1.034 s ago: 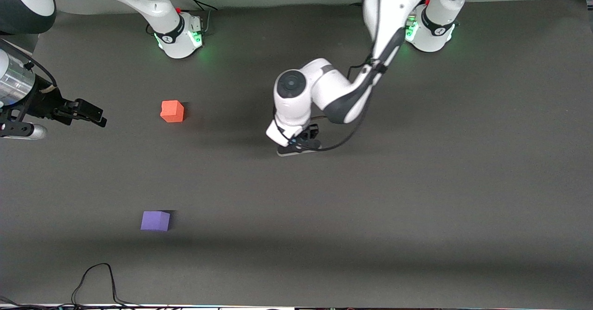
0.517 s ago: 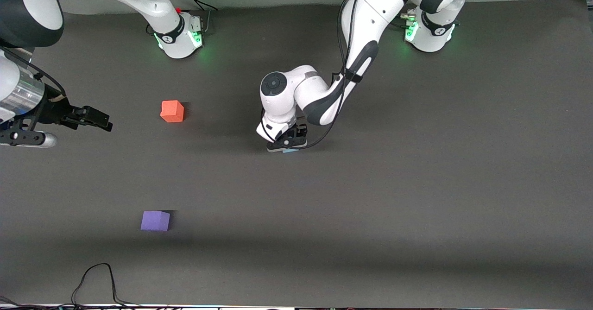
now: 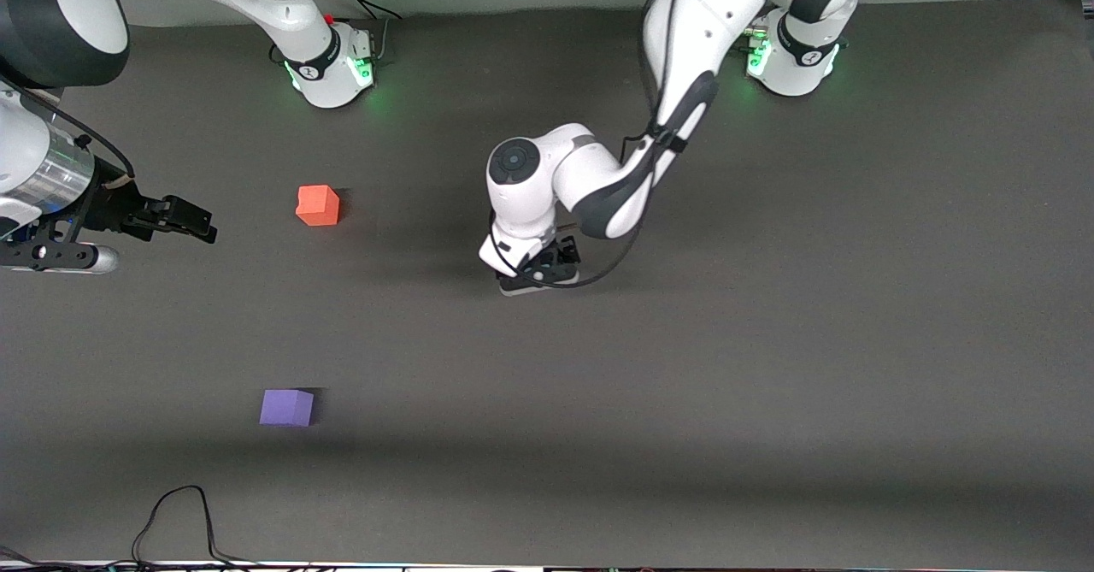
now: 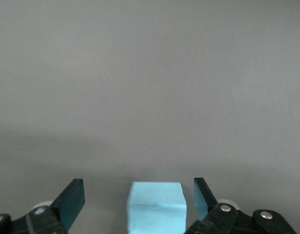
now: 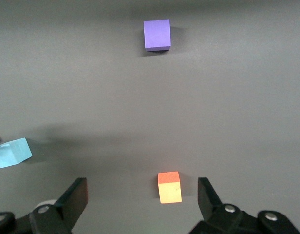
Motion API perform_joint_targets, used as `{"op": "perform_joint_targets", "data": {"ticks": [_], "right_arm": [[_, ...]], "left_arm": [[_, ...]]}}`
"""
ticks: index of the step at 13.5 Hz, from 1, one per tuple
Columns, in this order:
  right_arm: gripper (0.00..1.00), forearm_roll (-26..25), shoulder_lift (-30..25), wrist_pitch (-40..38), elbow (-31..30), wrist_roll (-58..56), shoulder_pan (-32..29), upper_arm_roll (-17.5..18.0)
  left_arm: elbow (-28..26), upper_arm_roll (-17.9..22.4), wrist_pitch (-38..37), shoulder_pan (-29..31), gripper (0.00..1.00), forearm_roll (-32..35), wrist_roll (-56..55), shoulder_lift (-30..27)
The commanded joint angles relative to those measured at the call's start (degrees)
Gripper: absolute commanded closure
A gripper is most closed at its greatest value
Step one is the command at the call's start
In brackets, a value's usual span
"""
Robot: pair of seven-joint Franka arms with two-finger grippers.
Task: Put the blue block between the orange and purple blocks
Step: 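Open the left gripper and withdraw while the right gripper approaches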
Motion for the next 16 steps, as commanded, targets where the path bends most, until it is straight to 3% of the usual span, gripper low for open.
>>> {"op": "perform_joint_targets", "data": {"ticks": [1,4,9,13,16], "right_arm": [[0.0,0.5,0.8,-0.9,1.6,0.2,0.3,0.1],[0.0,2.2,0.8,-1.0,1.5,0.2,2.4,2.9],[0.0,2.2,6.7,4.6,1.8,8.3,19.5,3.3],[0.0,2.2,12.7,12.5,1.1,14.2,28.4,3.3],[0.0,2.2,17.7,20.1,0.4,20.7,32.6,3.3]], "left_arm": [[-1.8,-1.7,-7.4,6.4,0.0,-7.0,9.4,-8.9],[-2.3,-1.7,-18.2,16.2,0.0,-13.9,21.4,-15.4],[-8.7,-1.5,-32.3,34.1,0.0,-17.6,44.6,-26.2],[-18.1,-1.2,-33.4,44.8,0.0,-15.2,61.5,-36.6],[-20.5,-1.1,-33.0,47.8,0.0,-13.0,64.4,-40.6]]}}
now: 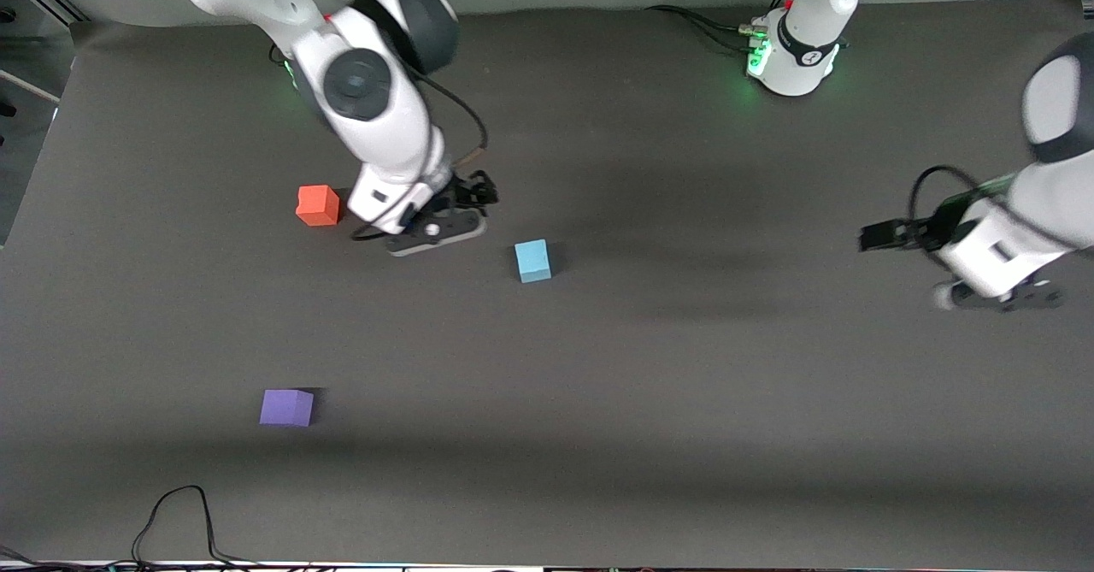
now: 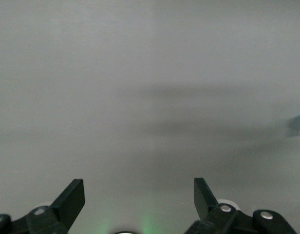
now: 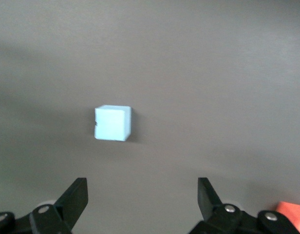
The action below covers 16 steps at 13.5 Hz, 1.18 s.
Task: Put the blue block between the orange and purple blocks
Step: 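Lower the right gripper onto the blue cube and grasp it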
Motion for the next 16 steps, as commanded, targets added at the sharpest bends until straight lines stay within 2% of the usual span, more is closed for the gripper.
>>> {"op": "perform_joint_targets", "data": {"ticks": [1,6,9,11,13,16], "right_arm": [[0.0,0.2,4.7,6.2,0.3,5.7,2.9,-0.8],[0.0,-0.3,13.0,17.8,-0.6,11.2,7.4,-1.0],[0.0,-0.6,15.3,26.2,-5.2,11.2,8.1,-1.0],[0.0,-0.7,16.4,29.5,-7.1,11.1,8.1,-1.0],[0.0,-0.7,17.9,31.7,-7.6,11.1,8.2,-1.0],[0.0,-0.7,19.6,33.8,-7.6,11.2,8.2,-1.0]], "left_arm": [[-4.8,-0.8,0.8,1.1,0.0,2.4,2.9,-5.5],[-4.5,-0.7,0.6,1.9,0.0,2.6,4.1,-8.4],[-3.7,3.1,0.5,-1.1,0.0,2.5,5.5,-9.4],[-2.4,8.0,-0.2,-6.1,0.0,2.6,5.0,-9.3],[1.3,8.5,-3.8,-6.5,0.0,2.6,5.4,-7.5],[1.2,8.3,-3.8,-6.5,0.0,2.9,4.6,-7.3]]}}
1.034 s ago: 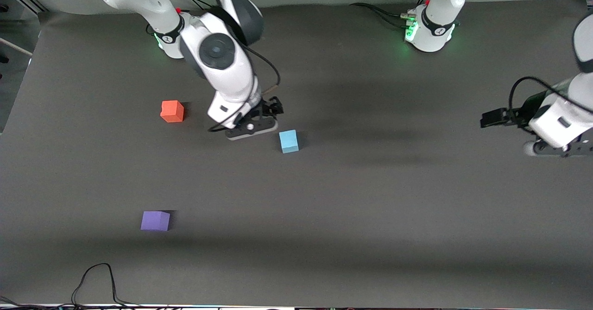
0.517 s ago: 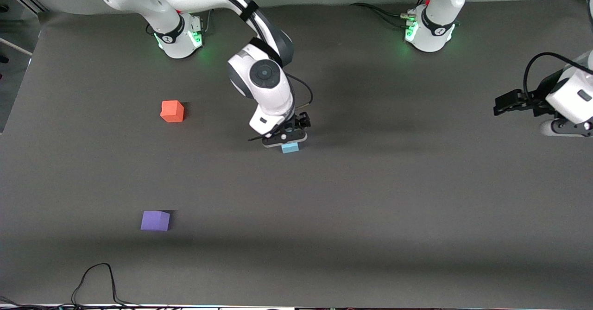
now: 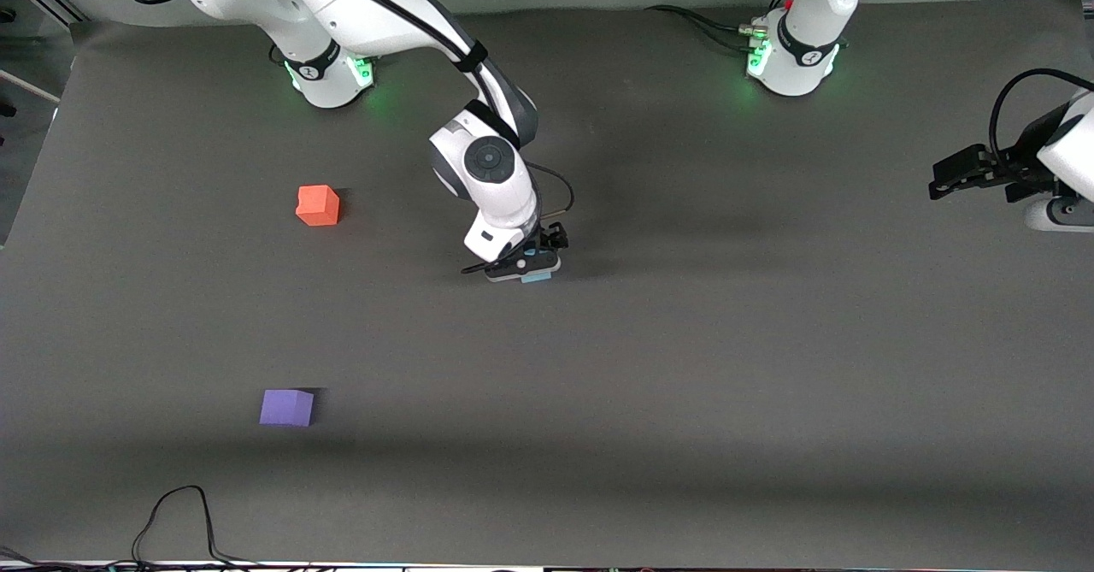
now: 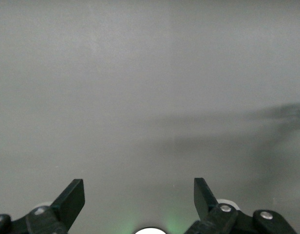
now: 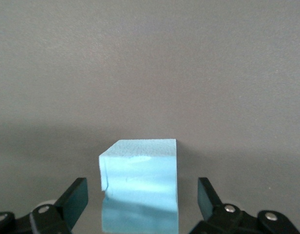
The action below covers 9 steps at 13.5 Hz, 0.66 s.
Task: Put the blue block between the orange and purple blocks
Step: 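Lower the right gripper onto the blue cube and grasp it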
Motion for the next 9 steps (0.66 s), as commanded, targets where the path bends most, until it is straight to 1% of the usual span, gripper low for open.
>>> {"op": "perform_joint_targets", "data": {"ticks": [1,2,4,5,6,8,9], "right_arm": [[0.01,-0.6,0.6,1.6,-0.2,1.3,0.9,-0.6],[0.07,-0.6,0.6,1.6,-0.2,1.3,0.9,-0.7],[0.36,-0.6,0.6,1.6,-0.2,1.2,0.9,-0.7],[0.49,-0.6,0.6,1.6,-0.2,1.2,0.8,-0.7],[0.56,-0.6,0.5,1.4,-0.2,1.2,0.6,-0.7],[0.57,-0.6,-1.8,-0.1,-0.9,1.2,0.5,-1.0],[0.57,-0.6,-4.3,-2.9,-1.0,1.2,0.1,-1.2]], "left_arm": [[1.2,0.9,-1.2,-1.3,0.0,1.0,0.2,0.9],[0.6,0.6,-0.6,-1.3,0.0,1.7,0.2,0.7],[0.3,-0.2,-0.6,-1.3,0.0,2.7,0.1,0.7],[0.5,-0.2,-0.8,-1.3,0.0,2.7,-0.1,0.9],[0.5,-0.2,-0.8,-1.3,0.0,2.7,0.0,0.9],[0.4,-0.1,-0.8,-1.2,0.0,2.8,-0.1,0.9],[0.5,-0.1,-0.8,-1.2,0.0,2.7,-0.3,0.9]]}}
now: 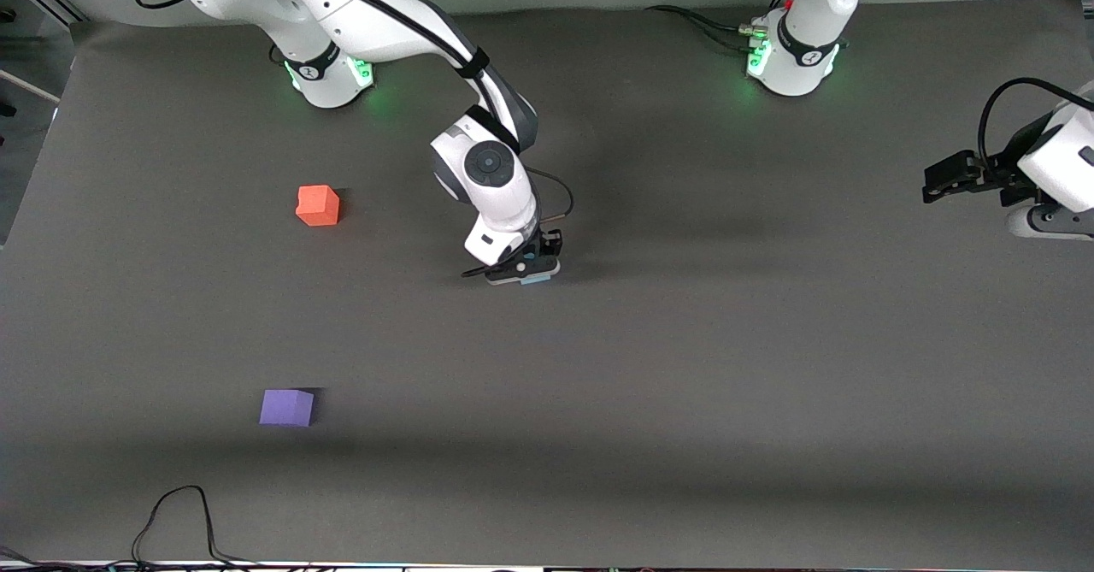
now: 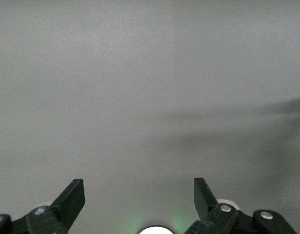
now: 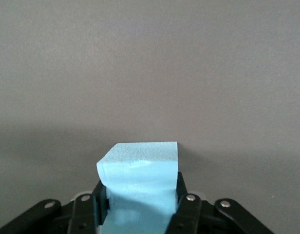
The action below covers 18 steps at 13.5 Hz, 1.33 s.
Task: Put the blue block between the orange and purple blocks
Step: 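Carry the blue cube with the right gripper toward the orange cube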
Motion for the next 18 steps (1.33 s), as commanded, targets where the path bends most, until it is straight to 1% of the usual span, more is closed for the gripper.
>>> {"op": "perform_joint_targets", "data": {"ticks": [1,3,4,7,9,10,11,13,14,15,16,18], "right_arm": [[0.57,-0.6,-7.6,-8.3,-1.1,0.9,-0.1,-1.8],[0.57,-0.5,-14.8,-16.7,-1.0,-0.3,-0.1,-6.1],[0.57,-0.5,-18.2,-21.0,-0.9,-3.4,-0.1,-8.7],[0.57,-0.3,-26.8,-30.7,-0.8,-11.9,-0.1,-18.0],[0.57,-0.4,-30.5,-35.3,-1.1,-16.9,-0.1,-23.9],[0.57,-0.4,-31.5,-36.8,-1.2,-20.2,0.0,-27.2],[0.57,-0.4,-31.9,-37.6,-1.7,-25.0,0.0,-31.2],[0.57,0.6,-31.7,-36.6,-3.9,-36.2,-0.1,-40.3],[0.57,2.6,-31.1,-35.3,-4.9,-40.5,-0.1,-43.4],[0.57,4.4,-29.8,-32.8,-7.4,-43.7,-0.1,-45.2],[0.57,4.9,-28.6,-27.8,-10.7,-45.5,-0.1,-45.8],[0.57,5.8,-26.1,-16.0,-17.8,-45.7,0.1,-45.8]], "left_arm": [[0.6,0.3,-1.2,-0.5,0.0,1.1,-0.2,0.1],[0.6,0.3,-1.1,-0.4,0.0,1.4,-0.2,0.1],[0.5,0.3,-1.2,-0.4,0.0,1.4,0.0,0.1],[0.6,0.3,-1.4,-0.4,0.0,1.4,0.2,0.1],[0.5,0.2,-1.5,-0.5,0.0,1.4,0.2,0.1],[0.4,0.2,-1.3,-0.5,0.0,1.4,0.3,0.1],[0.4,0.2,-1.0,-0.6,0.0,1.4,0.4,0.1],[0.4,0.2,-0.8,-0.6,0.0,1.4,0.8,0.1],[0.4,0.2,-0.6,-0.6,0.0,1.3,0.8,0.1],[0.4,0.2,-0.5,-0.6,0.0,1.4,0.9,0.1],[0.4,0.2,-0.2,-0.6,0.0,1.4,0.9,0.1],[0.0,0.2,0.0,-0.6,0.0,1.4,1.2,0.0]]}}
